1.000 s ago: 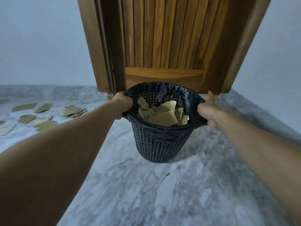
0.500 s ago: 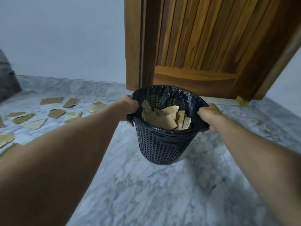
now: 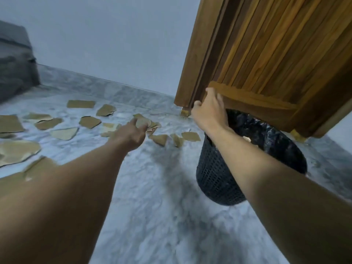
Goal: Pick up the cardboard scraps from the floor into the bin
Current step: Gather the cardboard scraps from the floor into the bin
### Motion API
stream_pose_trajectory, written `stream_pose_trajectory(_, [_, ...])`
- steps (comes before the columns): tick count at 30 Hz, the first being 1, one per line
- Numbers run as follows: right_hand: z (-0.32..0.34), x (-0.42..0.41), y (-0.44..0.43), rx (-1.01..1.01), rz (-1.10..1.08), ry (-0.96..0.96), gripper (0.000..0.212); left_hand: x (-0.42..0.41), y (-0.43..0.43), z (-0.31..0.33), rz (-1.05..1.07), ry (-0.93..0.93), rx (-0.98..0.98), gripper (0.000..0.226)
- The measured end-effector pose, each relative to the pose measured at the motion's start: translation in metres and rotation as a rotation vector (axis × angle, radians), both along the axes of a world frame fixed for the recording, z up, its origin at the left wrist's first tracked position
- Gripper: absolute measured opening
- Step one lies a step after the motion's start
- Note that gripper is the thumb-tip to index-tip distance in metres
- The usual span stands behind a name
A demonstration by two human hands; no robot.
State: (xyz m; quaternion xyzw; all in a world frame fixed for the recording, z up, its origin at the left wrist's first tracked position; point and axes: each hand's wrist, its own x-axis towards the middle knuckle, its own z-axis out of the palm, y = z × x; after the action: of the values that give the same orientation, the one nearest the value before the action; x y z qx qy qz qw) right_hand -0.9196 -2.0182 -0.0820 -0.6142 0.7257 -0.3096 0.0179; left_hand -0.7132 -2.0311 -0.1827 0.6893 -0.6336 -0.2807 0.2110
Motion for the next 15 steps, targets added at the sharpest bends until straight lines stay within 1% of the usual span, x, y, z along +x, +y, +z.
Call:
stream_pose_trajectory(2, [-0.029, 0.037, -0.015, 0.006, 0.116, 0.049, 0.049, 0.034, 0.014, -0.035, 0.044, -0.078, 0.018, 0.077])
stream_pose_trajectory(4, [-0.063, 0.064, -0.03, 0.032, 0.184, 0.036, 0.051, 0.061, 0.026, -0.068, 0.015, -0.226, 0.002, 0.093])
stream_pose_trajectory(7, [-0.121, 0.084, -0.062, 0.186, 0.217, -0.018, 0.058, 0.097, 0.048, -0.117, -0.027, -0.477, 0.027, 0.117])
stream_pose_trajectory(8, [-0.14, 0.082, -0.073, 0.245, 0.188, -0.043, 0.062, 0.108, 0.053, -0.135, -0.028, -0.522, 0.057, 0.121])
stream_pose_trajectory(10, [-0.172, 0.068, -0.096, 0.349, 0.071, -0.093, 0.076, 0.13, 0.056, -0.174, 0.0, -0.501, 0.131, 0.123])
stream_pose_trajectory(12, [-0.195, 0.046, -0.118, 0.446, -0.074, -0.131, 0.095, 0.142, 0.048, -0.2, -0.039, -0.537, 0.165, 0.112])
stream_pose_trajectory(13, [-0.204, 0.034, -0.129, 0.484, -0.144, -0.142, 0.103, 0.143, 0.042, -0.204, -0.025, -0.544, 0.155, 0.108])
stream_pose_trajectory(15, [-0.222, 0.01, -0.154, 0.522, -0.247, -0.138, 0.114, 0.133, 0.027, -0.203, 0.104, -0.51, 0.088, 0.115])
